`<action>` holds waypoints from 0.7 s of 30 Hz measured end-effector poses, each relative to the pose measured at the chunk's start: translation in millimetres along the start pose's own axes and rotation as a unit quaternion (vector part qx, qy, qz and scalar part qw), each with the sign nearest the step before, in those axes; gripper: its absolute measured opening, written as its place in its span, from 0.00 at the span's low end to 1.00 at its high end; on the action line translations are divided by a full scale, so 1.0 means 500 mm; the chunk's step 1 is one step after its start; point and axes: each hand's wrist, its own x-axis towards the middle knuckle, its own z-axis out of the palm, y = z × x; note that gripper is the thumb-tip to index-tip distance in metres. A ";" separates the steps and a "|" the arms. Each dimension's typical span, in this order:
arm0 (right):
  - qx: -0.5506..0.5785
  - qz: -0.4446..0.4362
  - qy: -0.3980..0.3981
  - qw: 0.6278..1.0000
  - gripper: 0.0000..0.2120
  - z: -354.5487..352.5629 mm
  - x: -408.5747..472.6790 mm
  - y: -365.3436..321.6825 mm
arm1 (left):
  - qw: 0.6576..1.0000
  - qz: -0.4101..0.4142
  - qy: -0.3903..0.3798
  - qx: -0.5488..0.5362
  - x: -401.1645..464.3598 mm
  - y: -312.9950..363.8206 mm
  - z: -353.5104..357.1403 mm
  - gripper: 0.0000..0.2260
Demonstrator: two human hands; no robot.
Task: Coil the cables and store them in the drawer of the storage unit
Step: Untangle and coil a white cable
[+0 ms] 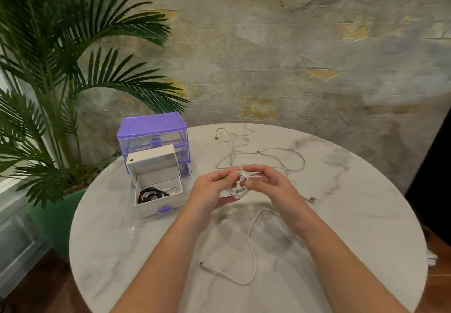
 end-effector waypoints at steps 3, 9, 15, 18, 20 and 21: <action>-0.009 0.003 0.002 1.000 0.17 0.009 0.002 0.007 | 1.000 0.002 -0.006 0.008 0.000 -0.004 0.004 0.11; 0.050 0.039 -0.021 0.998 0.19 0.011 0.000 0.002 | 0.999 0.025 -0.013 0.035 -0.001 -0.007 0.007 0.10; 0.035 0.056 0.017 0.998 0.20 0.014 0.000 0.003 | 1.000 0.026 -0.004 0.012 -0.004 -0.007 0.015 0.07; -0.029 0.059 0.080 0.995 0.22 0.021 0.007 0.016 | 1.000 0.024 0.014 -0.013 0.001 -0.007 0.011 0.07; -0.044 0.073 0.107 0.991 0.23 0.024 0.009 0.017 | 0.999 0.025 0.025 -0.020 0.004 -0.008 0.010 0.08; -0.049 0.081 0.114 0.989 0.22 0.025 0.010 0.016 | 0.999 0.027 0.031 -0.020 0.005 -0.009 0.011 0.08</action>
